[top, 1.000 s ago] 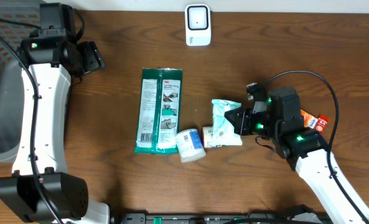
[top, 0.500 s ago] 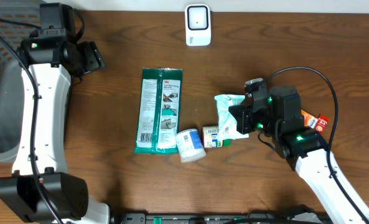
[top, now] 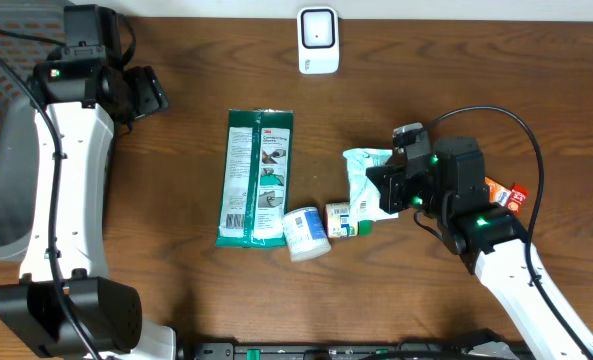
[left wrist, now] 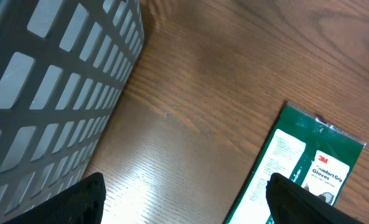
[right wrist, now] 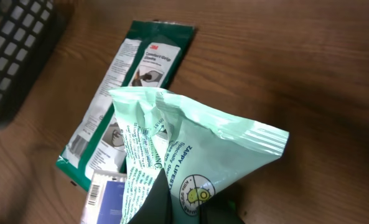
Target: Scan the item barcode
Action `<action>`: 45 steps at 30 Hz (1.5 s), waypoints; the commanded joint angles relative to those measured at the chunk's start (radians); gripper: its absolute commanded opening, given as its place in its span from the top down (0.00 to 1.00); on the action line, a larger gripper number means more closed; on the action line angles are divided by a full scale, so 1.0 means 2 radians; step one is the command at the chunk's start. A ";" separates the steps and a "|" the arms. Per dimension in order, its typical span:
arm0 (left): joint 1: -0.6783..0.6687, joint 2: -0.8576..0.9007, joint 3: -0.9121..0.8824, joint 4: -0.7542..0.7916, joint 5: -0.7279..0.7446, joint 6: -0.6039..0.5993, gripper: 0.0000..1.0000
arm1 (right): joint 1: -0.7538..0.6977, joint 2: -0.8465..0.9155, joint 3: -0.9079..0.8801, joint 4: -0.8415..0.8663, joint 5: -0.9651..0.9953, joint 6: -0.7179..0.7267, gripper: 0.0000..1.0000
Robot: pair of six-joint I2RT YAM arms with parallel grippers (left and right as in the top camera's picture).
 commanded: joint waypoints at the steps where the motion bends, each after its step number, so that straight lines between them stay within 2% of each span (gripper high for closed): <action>1: 0.003 -0.008 0.002 -0.001 -0.008 0.003 0.18 | 0.002 -0.004 0.014 -0.002 -0.032 0.032 0.99; 6: 0.003 -0.008 0.002 -0.001 -0.008 0.003 0.18 | 0.002 -0.006 0.089 -0.098 -0.032 0.035 0.99; 14: 0.003 -0.008 0.002 -0.001 -0.008 0.003 0.18 | 0.003 0.032 0.281 -0.293 0.048 -0.025 0.99; 22: 0.003 -0.008 0.002 -0.001 -0.008 0.003 0.18 | 0.003 0.163 0.479 -0.400 0.079 -0.069 0.99; 28: 0.003 -0.008 0.002 -0.001 -0.008 0.003 0.18 | 0.031 0.286 0.671 -0.479 0.185 -0.081 0.99; 34: 0.003 -0.008 0.002 -0.001 -0.008 0.003 0.18 | 0.076 0.380 0.808 -0.477 0.279 -0.132 0.99; 42: 0.003 -0.008 0.002 -0.001 -0.008 0.003 0.18 | 0.128 0.449 0.818 -0.383 0.357 -0.251 0.99; 45: 0.003 -0.008 0.002 -0.001 -0.008 0.003 0.18 | 0.141 0.473 0.817 -0.343 0.417 -0.283 0.99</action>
